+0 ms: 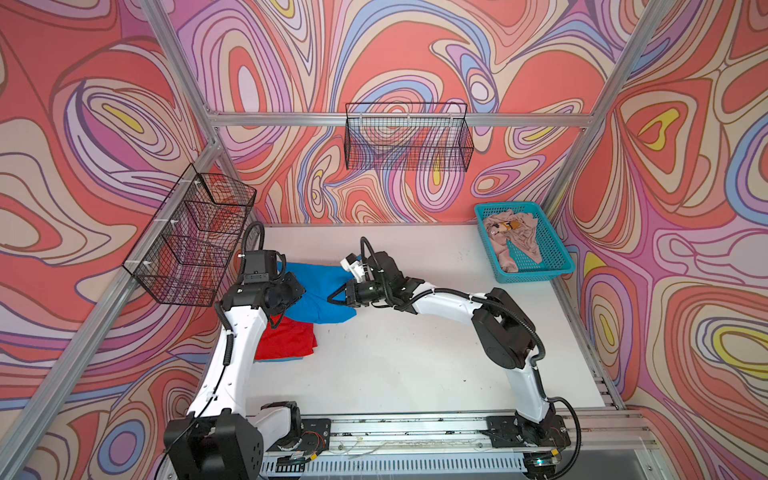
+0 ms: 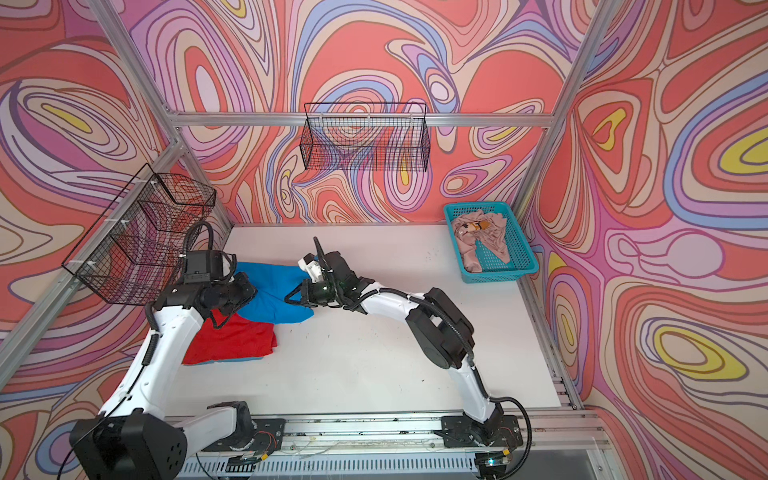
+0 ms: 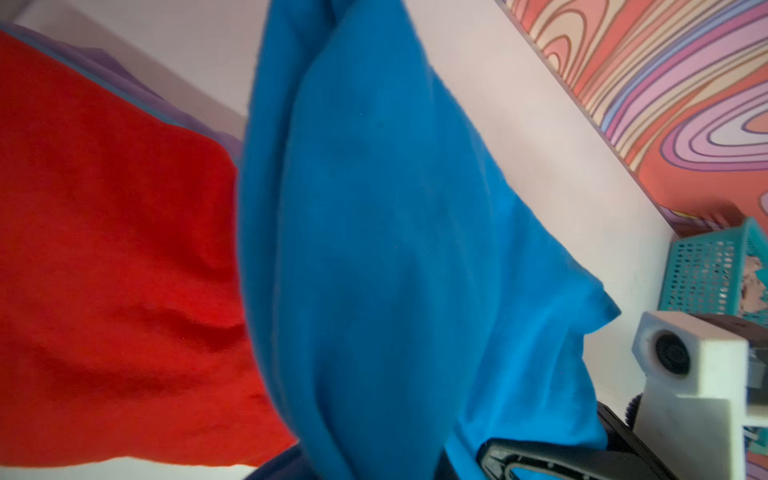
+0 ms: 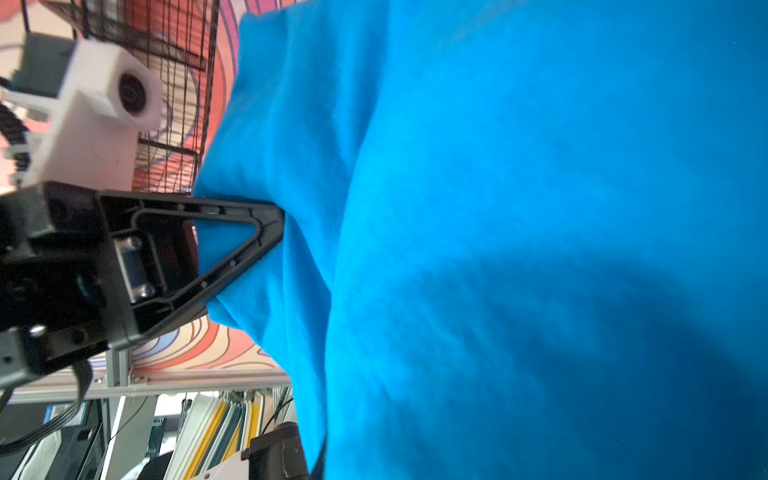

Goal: Fold and stack the t-shirts
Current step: 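Lift the blue shirt and carry it over the red shirt with both grippers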

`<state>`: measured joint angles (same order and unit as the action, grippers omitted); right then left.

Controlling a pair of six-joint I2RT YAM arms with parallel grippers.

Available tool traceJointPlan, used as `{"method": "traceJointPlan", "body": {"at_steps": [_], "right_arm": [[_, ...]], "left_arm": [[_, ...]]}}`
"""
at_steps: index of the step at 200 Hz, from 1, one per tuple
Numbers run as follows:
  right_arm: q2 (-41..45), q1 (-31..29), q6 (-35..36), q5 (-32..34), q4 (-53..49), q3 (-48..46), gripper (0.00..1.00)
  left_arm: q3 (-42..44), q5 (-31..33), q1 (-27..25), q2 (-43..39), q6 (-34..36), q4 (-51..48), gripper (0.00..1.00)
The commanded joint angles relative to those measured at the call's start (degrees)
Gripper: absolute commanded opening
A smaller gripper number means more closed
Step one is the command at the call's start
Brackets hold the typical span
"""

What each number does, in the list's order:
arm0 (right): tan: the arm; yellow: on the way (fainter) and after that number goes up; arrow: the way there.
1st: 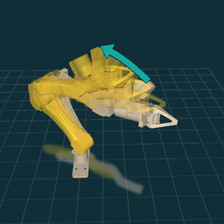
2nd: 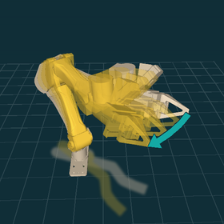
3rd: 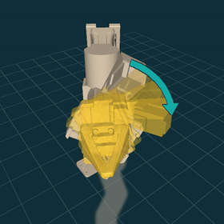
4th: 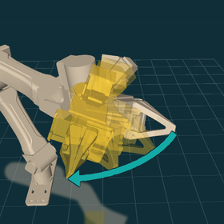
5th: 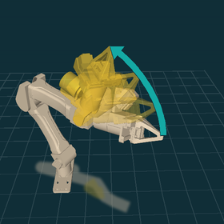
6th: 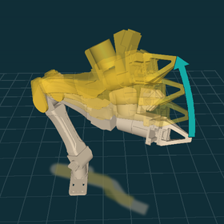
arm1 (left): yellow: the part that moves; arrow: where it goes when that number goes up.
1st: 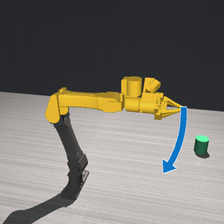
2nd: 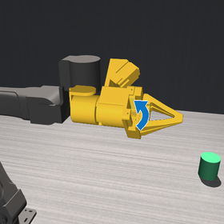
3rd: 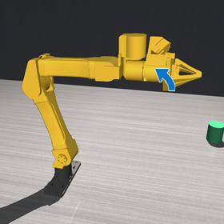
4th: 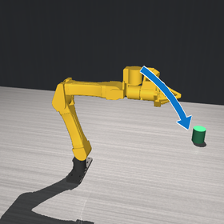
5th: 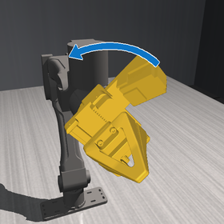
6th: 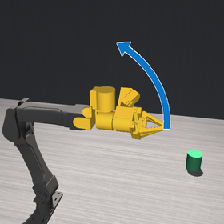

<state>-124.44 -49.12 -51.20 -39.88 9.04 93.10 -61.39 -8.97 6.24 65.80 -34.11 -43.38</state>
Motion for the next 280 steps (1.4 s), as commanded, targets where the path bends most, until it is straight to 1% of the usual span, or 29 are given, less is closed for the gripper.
{"method": "traceJointPlan", "body": {"at_steps": [1,39,64,98,139,168,187,206,221,250,280], "right_arm": [[-4.46,-2.22,-2.11,-2.64,-0.55,5.14,0.00],[-10.71,-4.49,-4.72,-3.58,1.81,12.45,0.00],[-14.22,-6.21,-4.92,-3.39,0.75,17.61,0.00],[-16.35,-7.52,-7.30,-2.47,2.95,19.13,0.00],[-17.93,-8.97,-9.20,-0.96,3.44,20.37,0.00],[-18.16,-9.80,-9.86,0.69,4.13,19.46,0.00],[-18.82,-9.94,-10.56,0.94,5.07,19.38,0.00],[-19.29,-10.10,-11.54,1.09,6.41,19.14,0.00],[-19.39,-10.20,-11.53,1.68,6.43,19.26,0.00],[-20.03,-10.29,-12.25,1.92,7.20,19.49,0.00],[-20.13,-10.58,-11.54,3.03,6.49,19.27,0.00]], "left_arm": [[2.33,7.38,2.14,-3.28,3.38,-1.76,0.00],[4.33,18.53,3.48,-5.30,4.80,-2.06,0.00],[5.01,22.36,3.59,-5.14,5.89,-1.28,0.00],[6.89,26.35,3.77,-3.26,6.16,0.31,0.00],[8.95,29.72,3.90,-3.90,5.96,1.02,0.00],[9.20,32.34,3.94,-2.23,5.72,1.72,0.00],[8.48,33.16,4.21,-0.87,5.50,1.43,0.00],[9.47,33.36,4.39,-1.76,5.27,2.26,0.00],[10.20,34.91,4.39,-1.79,5.11,2.99,0.00],[9.73,34.89,4.46,-0.52,5.19,3.25,0.00],[10.23,35.25,4.41,-1.03,4.76,3.53,0.00]]}}
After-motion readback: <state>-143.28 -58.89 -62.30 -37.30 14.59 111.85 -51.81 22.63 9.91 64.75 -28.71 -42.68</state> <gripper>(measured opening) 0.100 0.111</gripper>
